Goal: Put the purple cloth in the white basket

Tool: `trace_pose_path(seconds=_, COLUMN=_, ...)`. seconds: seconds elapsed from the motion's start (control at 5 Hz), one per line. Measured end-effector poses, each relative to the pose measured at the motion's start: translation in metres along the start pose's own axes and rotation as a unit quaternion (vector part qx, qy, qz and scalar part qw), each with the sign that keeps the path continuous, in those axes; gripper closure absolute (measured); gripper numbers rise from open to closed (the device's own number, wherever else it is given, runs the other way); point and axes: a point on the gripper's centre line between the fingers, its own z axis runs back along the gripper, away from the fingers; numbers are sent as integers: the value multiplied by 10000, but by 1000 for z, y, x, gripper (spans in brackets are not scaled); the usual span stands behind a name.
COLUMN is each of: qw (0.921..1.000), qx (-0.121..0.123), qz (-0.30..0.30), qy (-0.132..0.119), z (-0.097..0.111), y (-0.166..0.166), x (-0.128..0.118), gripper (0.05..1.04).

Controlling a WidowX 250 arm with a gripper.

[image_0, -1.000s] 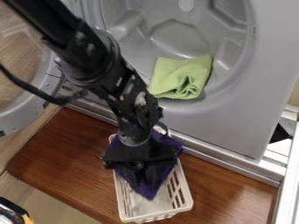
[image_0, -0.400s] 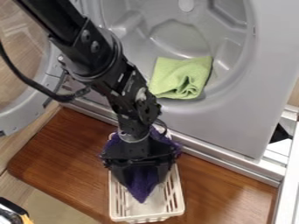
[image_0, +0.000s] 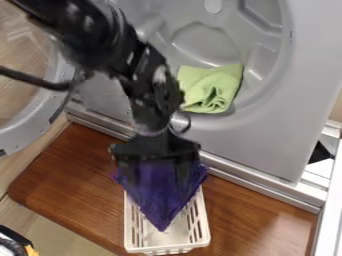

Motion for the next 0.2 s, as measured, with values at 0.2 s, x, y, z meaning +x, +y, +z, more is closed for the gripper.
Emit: trace_pose_path(seconds=0.2, qw=9991, qx=-75, qz=-378, qy=-185, z=24, y=-1, x=4, gripper=83)
